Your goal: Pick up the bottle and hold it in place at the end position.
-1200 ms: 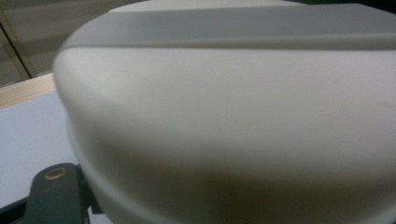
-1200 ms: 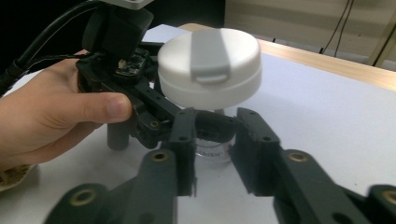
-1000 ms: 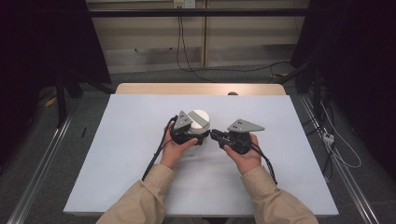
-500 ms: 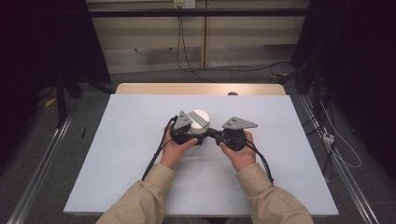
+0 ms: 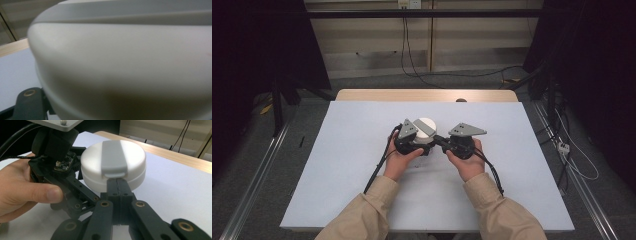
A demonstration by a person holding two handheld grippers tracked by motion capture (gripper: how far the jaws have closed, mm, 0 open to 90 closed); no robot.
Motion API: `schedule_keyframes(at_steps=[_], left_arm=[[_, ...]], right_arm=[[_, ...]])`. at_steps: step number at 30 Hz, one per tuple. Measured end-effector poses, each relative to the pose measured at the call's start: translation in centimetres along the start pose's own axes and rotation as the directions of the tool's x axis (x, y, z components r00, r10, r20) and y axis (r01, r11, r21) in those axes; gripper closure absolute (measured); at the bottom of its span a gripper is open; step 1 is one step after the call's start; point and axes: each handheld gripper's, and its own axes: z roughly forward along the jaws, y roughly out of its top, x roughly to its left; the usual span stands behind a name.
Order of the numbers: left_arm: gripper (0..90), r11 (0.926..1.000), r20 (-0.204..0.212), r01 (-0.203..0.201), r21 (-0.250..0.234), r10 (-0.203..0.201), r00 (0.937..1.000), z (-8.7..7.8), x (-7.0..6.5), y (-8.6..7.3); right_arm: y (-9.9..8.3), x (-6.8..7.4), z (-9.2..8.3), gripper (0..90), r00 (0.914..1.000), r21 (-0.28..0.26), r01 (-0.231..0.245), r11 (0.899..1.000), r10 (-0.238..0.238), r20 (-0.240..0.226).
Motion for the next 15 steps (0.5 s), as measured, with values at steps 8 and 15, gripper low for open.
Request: schedule_keyframes(at_steps=[8,15], left_arm=[[18.5,1.0,0.001,-0.002,0.0,0.002,1.0,-0.03,0.01,-0.02],[18.5,1.0,0.003,-0.002,0.004,0.002,1.0,-0.11,0.02,-0.01]], right_arm=[[0.28,0.16,0.06,90.0,1.0,-0.01,0.007,1.0,-0.007,-0.004],[0.5,0.28,0.2,90.0,0.9999,-0.012,0.011,1.0,-0.011,-0.003]])
